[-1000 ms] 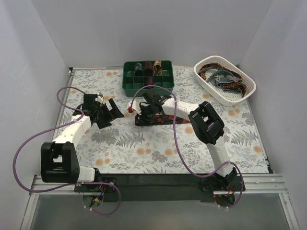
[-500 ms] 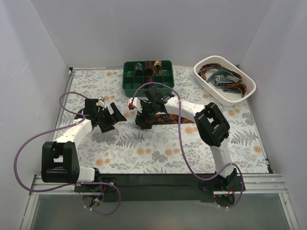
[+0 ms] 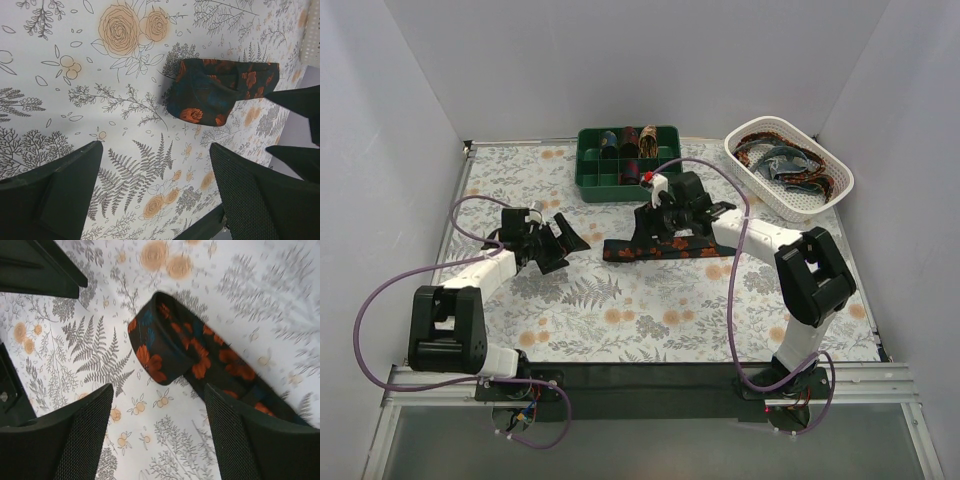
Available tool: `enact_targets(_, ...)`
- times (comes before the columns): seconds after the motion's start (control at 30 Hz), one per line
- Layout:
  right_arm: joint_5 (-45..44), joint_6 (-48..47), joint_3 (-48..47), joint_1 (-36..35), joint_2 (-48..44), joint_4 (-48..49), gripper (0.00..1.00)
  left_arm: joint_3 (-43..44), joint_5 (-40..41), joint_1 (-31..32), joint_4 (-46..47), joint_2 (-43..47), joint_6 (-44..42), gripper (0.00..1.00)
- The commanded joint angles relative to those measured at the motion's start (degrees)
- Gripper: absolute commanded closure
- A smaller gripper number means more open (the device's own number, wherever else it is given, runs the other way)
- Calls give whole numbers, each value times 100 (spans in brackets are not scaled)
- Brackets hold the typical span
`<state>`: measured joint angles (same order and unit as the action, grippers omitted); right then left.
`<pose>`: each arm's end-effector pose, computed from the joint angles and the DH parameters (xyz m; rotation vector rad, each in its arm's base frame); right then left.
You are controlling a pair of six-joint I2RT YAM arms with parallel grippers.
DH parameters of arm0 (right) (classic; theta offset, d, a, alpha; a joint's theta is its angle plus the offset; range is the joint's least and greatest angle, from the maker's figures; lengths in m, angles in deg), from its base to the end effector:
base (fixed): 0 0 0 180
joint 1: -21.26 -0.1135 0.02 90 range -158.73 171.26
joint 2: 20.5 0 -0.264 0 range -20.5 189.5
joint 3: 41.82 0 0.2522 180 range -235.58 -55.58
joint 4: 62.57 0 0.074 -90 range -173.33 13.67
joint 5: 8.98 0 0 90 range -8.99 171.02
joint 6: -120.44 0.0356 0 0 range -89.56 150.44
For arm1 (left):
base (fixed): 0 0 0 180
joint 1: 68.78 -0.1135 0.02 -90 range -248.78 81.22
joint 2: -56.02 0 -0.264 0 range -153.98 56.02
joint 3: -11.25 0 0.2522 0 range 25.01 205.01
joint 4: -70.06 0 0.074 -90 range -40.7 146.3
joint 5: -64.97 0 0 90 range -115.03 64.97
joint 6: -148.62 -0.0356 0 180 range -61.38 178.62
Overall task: Roll the ties
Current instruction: Roll the tie
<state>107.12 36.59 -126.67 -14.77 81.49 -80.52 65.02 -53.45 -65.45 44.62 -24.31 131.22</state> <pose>0.3163 0.2495 0.2365 -0.8391 2.0970 0.9042 0.2646 -0.0324 0.1780 -1.3408 2.3553 -1.1110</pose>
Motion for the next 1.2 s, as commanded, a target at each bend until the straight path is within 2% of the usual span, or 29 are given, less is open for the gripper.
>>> enact_targets(0.0,271,1065,447,-53,-145,1130,33,60,-128,141,289,-131,79,19)
enact_targets(0.03,437,863,438,-53,-119,1122,33,68,-120,150,298,-140,62,19)
enact_targets(0.1,623,136,403,-71,-84,982,26,77,-93,185,298,-167,35,19)
enact_targets(0.13,597,-582,325,-79,-66,842,19,69,-84,185,298,-149,18,19)
enact_targets(0.27,641,-1958,87,-88,74,428,9,51,30,194,254,-44,-70,19)
enact_targets(0.47,922,-3188,-720,-106,671,-609,7,60,91,194,96,18,-167,19)
enact_targets(0.73,966,-4086,-1583,-211,1393,-1585,7,174,258,194,-255,123,-334,19)
enact_targets(1.17,844,-4430,-1891,-343,2052,-1840,16,323,329,194,-475,18,-457,19)
